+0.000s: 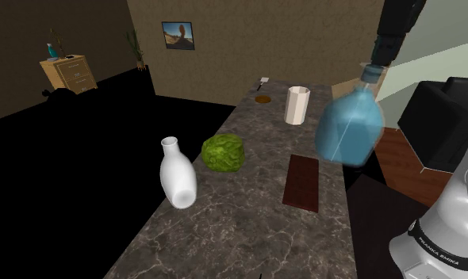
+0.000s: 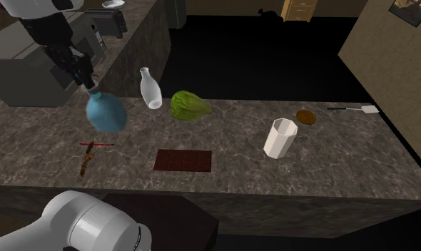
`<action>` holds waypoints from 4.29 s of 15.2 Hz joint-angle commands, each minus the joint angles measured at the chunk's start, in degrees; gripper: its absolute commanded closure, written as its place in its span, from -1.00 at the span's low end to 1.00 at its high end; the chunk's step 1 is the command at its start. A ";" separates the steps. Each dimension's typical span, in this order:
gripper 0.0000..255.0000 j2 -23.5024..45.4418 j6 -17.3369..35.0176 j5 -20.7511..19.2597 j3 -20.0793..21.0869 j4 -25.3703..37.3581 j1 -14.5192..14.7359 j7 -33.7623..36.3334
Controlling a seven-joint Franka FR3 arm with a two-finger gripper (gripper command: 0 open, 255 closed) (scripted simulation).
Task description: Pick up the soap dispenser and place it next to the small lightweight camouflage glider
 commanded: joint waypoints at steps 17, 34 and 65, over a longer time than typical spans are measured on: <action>1.00 -5.72 6.88 6.44 7.56 -11.24 2.14 7.14; 1.00 -10.44 18.03 9.27 10.05 -27.00 3.83 6.20; 1.00 -10.57 36.75 15.61 17.00 -45.80 6.23 5.45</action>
